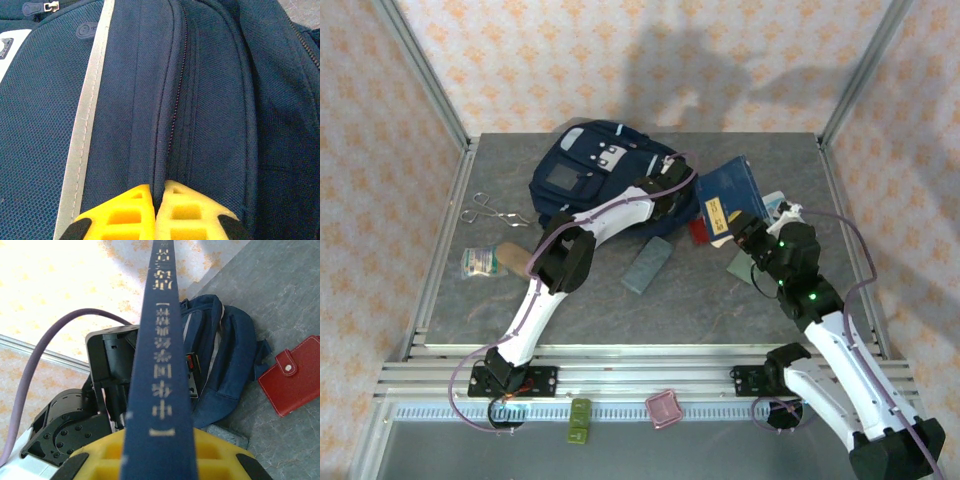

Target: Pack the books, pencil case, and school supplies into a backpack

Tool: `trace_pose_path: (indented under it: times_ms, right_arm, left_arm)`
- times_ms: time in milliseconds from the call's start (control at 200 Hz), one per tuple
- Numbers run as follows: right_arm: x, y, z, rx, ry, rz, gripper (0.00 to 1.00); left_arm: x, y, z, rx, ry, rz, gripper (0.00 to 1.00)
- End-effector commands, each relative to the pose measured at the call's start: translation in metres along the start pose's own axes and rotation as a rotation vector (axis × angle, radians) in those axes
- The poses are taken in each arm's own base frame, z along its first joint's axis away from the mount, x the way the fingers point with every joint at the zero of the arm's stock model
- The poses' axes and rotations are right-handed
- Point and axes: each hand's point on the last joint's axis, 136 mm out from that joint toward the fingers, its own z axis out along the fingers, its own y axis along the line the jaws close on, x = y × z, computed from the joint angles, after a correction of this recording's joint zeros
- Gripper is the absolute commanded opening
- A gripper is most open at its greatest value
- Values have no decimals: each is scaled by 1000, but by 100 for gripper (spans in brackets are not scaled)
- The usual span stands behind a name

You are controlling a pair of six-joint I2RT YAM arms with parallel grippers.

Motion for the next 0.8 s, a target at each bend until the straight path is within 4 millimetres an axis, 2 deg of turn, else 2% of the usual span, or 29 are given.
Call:
trace_pose_path:
  times_ms: [0,90,290,445,541,561,576,616,796]
  right_arm:
    - [-9,15,-2,-64,-35,-4,0]
    - [-9,10,-1,-40,-40,-9,0]
    - [-3,-3,8,0,-20,-7,0]
    - [6,-6,23,-17,31,7,0]
    - [15,3,37,-67,97,12,0]
    - [18,6,41,-81,119,14,0]
    - [20,7,44,-91,135,15,0]
    - [25,13,52,-120,175,16,0]
    - [46,42,91,-221,335,0,0]
  left_arm:
    - [-3,20,0,-70,-4,25,0]
    - [-22,30,-24,-58,-54,-3,0]
    - [-69,65,-98,-32,-207,-50,0]
    - [-92,91,-143,-48,-293,-71,0]
    - [-101,107,-167,-62,-349,-97,0]
    - [-101,107,-167,-63,-352,-98,0]
    - [-105,114,-180,-60,-378,-114,0]
    - [-109,119,-190,-55,-406,-130,0]
    - [-109,133,-218,-40,-479,-158,0]
